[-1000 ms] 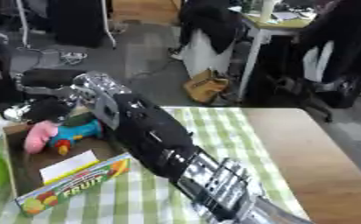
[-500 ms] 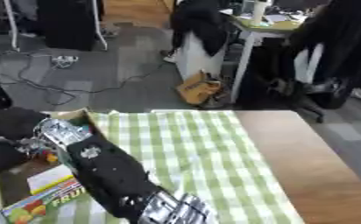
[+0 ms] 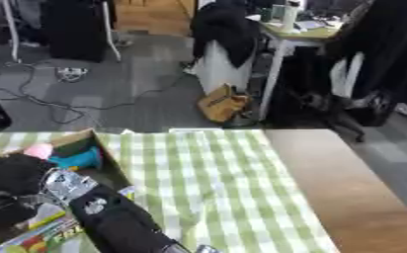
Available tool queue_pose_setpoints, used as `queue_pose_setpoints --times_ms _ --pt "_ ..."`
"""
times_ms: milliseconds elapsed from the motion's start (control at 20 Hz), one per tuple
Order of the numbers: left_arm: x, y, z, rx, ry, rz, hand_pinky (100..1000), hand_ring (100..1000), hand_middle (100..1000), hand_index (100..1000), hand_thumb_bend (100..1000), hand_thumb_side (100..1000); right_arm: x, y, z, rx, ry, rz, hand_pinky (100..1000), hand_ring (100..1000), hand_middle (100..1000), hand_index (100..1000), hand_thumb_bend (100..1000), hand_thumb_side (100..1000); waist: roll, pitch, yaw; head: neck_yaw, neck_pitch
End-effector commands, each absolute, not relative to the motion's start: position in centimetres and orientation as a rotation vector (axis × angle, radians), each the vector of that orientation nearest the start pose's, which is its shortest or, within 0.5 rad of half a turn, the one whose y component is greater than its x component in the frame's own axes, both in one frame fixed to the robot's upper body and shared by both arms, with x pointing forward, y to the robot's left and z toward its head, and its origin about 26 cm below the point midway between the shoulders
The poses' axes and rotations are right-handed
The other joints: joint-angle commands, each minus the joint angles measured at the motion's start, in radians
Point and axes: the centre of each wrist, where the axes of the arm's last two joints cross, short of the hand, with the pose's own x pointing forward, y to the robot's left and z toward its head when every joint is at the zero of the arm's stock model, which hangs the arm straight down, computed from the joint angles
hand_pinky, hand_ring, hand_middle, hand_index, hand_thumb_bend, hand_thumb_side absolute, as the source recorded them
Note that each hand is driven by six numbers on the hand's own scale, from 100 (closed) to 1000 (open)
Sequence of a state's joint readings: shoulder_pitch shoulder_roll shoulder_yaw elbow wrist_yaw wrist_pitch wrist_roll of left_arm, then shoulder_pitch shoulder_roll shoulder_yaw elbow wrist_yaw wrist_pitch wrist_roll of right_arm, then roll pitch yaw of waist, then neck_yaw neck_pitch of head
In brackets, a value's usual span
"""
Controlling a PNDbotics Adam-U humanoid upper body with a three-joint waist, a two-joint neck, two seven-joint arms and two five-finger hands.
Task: Pick up objects on the table and place them in the box.
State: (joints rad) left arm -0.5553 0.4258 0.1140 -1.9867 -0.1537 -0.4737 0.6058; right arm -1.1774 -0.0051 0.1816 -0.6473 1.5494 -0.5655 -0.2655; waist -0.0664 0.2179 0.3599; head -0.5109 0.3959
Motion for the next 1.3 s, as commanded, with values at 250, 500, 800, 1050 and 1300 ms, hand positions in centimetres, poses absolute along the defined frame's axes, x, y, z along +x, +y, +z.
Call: queue_pose_setpoints --times_ms 250,500,800,1050,1300 --pt "30.6 28.1 29.5 -0.491 3.065 -0.274 897 909 871 884 199 1000 49.0 -6.7 18.4 1.103 2.213 -1.854 100 100 100 149 100 877 0.047 -0.018 -0.023 0.025 -0.017" --pt "30.6 28.2 29.4 -0.497 3.067 -0.276 896 909 872 884 201 1000 49.2 -7.1 17.9 1.238 2.306 -1.694 100 100 100 145 100 850 0.057 -0.022 -0.029 0.036 -0.028" --pt "30.6 27.9 29.5 -0.476 3.065 -0.289 896 908 872 884 201 1000 49.2 -7.5 16.7 1.405 2.376 -1.478 100 100 100 145 100 845 0.067 -0.013 -0.02 0.036 -0.048" --pt "30.6 27.6 29.9 -0.446 3.053 -0.288 896 909 871 884 202 1000 49.6 -8.5 15.6 1.494 2.341 -1.471 100 100 100 145 100 849 0.065 0.002 -0.005 0.017 -0.062" --pt "30.7 27.3 30.5 -0.416 3.037 -0.298 896 909 872 884 202 1000 50.0 -9.1 15.4 1.553 2.312 -1.454 100 100 100 146 100 851 0.065 0.023 0.01 -0.002 -0.091"
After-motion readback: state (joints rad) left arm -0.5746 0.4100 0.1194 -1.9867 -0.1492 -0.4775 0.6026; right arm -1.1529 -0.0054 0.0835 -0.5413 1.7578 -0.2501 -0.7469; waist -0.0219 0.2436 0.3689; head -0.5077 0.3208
